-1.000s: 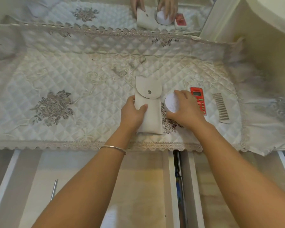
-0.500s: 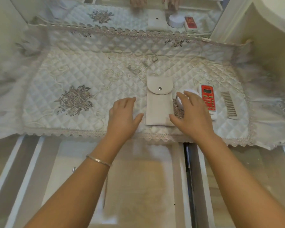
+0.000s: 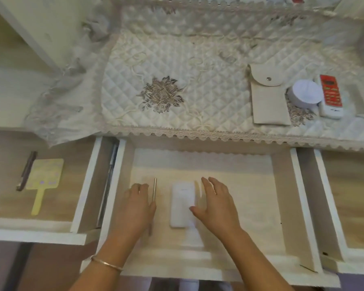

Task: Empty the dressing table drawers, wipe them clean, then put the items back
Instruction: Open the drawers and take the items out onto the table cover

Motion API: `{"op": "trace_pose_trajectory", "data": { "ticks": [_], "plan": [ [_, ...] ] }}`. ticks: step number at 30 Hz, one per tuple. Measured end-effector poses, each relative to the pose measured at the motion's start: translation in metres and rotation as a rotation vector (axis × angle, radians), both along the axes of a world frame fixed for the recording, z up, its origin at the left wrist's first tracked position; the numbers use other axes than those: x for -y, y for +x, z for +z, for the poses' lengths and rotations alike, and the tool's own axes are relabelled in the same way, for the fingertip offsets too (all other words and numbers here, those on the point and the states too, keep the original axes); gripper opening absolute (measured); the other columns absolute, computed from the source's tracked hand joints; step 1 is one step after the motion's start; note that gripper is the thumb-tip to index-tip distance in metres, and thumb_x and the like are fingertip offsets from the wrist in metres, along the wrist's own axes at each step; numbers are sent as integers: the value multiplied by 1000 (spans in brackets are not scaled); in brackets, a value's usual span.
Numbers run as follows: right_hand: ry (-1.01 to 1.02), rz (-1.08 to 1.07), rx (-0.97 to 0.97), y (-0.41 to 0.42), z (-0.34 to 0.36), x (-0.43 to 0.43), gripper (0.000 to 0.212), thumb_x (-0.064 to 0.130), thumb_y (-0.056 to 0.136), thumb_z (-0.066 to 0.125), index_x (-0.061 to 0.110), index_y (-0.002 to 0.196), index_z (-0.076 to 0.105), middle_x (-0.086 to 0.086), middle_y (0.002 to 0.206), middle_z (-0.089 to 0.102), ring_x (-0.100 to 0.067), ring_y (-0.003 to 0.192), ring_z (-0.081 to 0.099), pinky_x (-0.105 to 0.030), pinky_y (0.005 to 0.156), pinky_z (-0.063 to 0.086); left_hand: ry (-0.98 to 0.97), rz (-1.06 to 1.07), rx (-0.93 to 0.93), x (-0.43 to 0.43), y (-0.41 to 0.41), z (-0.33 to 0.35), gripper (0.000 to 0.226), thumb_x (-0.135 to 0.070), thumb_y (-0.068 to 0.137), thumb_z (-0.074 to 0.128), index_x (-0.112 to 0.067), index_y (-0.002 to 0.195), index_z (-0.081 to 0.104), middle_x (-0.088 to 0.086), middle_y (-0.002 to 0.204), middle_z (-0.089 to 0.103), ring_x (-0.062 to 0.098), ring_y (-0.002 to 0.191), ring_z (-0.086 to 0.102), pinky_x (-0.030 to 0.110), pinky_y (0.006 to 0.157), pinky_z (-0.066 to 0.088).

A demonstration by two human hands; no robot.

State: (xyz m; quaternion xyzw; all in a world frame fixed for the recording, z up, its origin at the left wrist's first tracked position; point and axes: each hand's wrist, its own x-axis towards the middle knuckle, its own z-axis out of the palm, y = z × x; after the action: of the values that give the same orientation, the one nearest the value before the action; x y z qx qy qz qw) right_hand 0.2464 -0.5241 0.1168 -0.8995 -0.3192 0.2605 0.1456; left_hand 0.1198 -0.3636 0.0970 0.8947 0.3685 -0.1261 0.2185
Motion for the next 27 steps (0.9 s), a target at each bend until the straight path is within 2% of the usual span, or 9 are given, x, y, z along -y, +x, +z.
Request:
{"op": "trace_pose_trajectory", "data": {
  "ticks": [2, 7, 13, 17, 22, 25, 27],
  "plan": [
    [-70, -93, -69, -17, -14, -13, 81, 49, 83, 59, 15, 144, 18, -5, 145, 27, -23, 132, 26, -30, 104, 30, -59, 20, -91, 0, -3, -16, 39, -25, 87, 55, -5, 118, 44, 15, 119, 47, 31, 107, 47, 37, 86, 42],
    [-159, -342, -141, -49, -39, -41, 85, 55, 75, 66, 8, 133, 26, -8, 128, 36, -25, 116, 38, -32, 87, 44, -137, 34, -171, 3, 2, -39, 34, -30, 93, 43, -4, 115, 38, 13, 117, 44, 29, 103, 49, 33, 83, 40],
    [-202, -472, -135, -57, -51, -59, 85, 53, 73, 67, 5, 129, 26, -9, 126, 34, -26, 115, 36, -34, 81, 44, -129, 45, -138, -3, 1, -50, 22, -18, 96, 35, -4, 111, 42, 13, 112, 49, 28, 97, 53, 34, 78, 44],
    [-236, -459, -159, -54, -44, -60, 82, 53, 70, 67, 5, 125, 29, -8, 124, 34, -26, 115, 35, -34, 80, 42, -148, 29, -118, -5, 2, -39, 18, -13, 96, 34, -3, 107, 44, 13, 106, 53, 28, 91, 56, 34, 72, 45],
    [-109, -434, -199, -45, -7, -46, 77, 49, 68, 67, 9, 122, 32, -4, 117, 34, -22, 114, 34, -26, 74, 35, -135, 0, 23, -9, 14, 4, 17, -20, 97, 36, -6, 100, 45, 7, 87, 58, 22, 69, 55, 29, 56, 39],
    [-24, -397, -127, -31, 29, -40, 72, 50, 64, 66, 14, 118, 35, 2, 106, 33, -20, 112, 36, -28, 72, 39, -94, -24, 176, -12, 36, 46, 19, -24, 96, 39, -7, 97, 48, 8, 86, 60, 24, 68, 56, 31, 59, 42],
    [5, -364, -56, -15, 53, -39, 74, 51, 63, 66, 16, 120, 35, 1, 109, 36, -20, 112, 37, -30, 70, 39, -88, 0, 291, -16, 56, 77, 20, -24, 94, 43, -6, 96, 52, 9, 88, 61, 28, 76, 57, 35, 65, 42]
  ]
}}
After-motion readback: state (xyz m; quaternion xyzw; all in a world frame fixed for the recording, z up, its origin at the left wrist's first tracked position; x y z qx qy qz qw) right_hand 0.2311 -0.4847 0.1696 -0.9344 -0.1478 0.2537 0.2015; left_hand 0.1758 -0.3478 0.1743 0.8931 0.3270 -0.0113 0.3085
